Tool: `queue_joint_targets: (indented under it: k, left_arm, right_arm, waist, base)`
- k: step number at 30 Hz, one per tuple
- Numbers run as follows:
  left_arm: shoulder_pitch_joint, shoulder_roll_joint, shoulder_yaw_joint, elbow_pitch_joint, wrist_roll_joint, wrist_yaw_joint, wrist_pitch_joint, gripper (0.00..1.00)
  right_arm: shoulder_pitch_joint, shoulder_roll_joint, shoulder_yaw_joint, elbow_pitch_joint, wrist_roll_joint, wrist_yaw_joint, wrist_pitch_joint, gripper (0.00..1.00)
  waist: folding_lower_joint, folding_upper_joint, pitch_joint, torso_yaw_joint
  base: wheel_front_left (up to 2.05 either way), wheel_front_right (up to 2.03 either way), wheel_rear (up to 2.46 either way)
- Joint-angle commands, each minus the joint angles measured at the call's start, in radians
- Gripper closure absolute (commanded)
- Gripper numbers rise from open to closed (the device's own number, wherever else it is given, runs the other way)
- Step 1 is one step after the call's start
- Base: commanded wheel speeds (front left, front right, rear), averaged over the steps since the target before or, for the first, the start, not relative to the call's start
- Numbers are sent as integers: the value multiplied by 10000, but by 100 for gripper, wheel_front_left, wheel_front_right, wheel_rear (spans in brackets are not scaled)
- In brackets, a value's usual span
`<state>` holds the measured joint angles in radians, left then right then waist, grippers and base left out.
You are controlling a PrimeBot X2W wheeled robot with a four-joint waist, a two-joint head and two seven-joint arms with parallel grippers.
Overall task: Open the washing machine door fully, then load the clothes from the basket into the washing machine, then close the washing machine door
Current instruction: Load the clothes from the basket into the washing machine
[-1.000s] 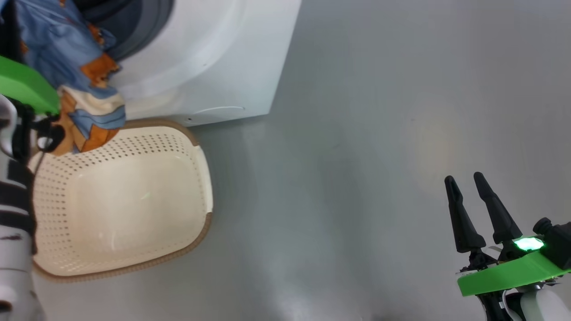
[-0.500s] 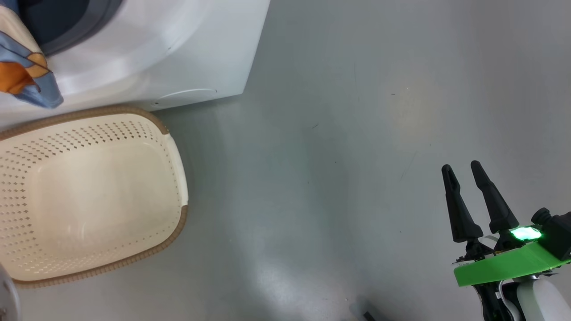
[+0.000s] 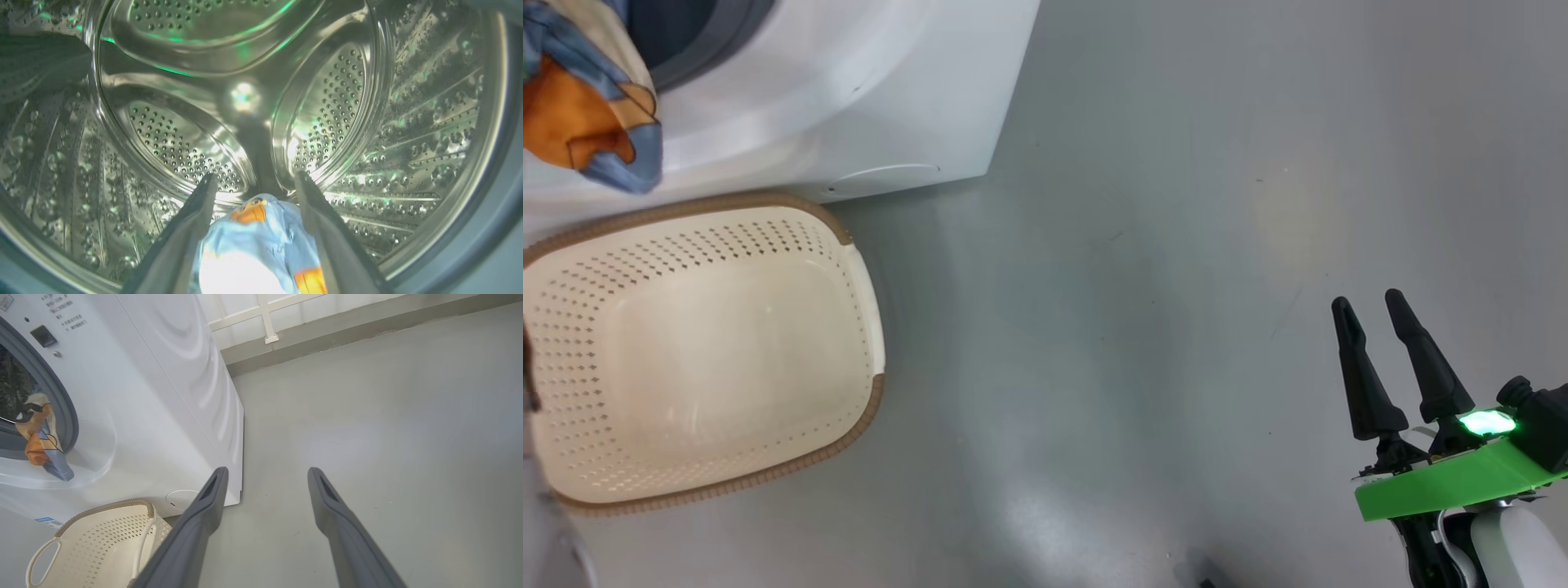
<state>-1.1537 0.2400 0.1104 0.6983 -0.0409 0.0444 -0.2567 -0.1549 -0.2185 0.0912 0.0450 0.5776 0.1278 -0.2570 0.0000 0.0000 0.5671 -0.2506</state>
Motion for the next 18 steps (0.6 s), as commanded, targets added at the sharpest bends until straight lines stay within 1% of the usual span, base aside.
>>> queue_joint_targets:
  k: [1,7,12,13,18]
  left_arm:
    - [294,351,158,-224,-103,-39,-51,0]
    - [803,21,279,-264,-240,-129,-51,0]
    - [1546,-339,449,-584,-309,-183,-51,0]
    - [1546,-339,449,-584,-309,-183,-51,0]
    - [2563,-689,426,-1132,-161,-258,-51,0]
  right_arm:
    - [74,-203,249,-237,97,29,-48,0]
    - [64,-240,249,-247,79,29,-48,0]
    - [118,-258,188,-262,50,29,-48,0]
    - [118,-258,188,-262,50,29,-48,0]
    - [196,-324,59,-313,27,29,-48,0]
  waist:
    - [0,0,-55,56]
    - [0,0,-102,184]
    - [0,0,-173,345]
    - [0,0,-173,345]
    - [0,0,-251,581]
  base:
    - [0,0,0]
    - [0,0,0]
    - [0,0,0]
    - [0,0,0]
    - [0,0,0]
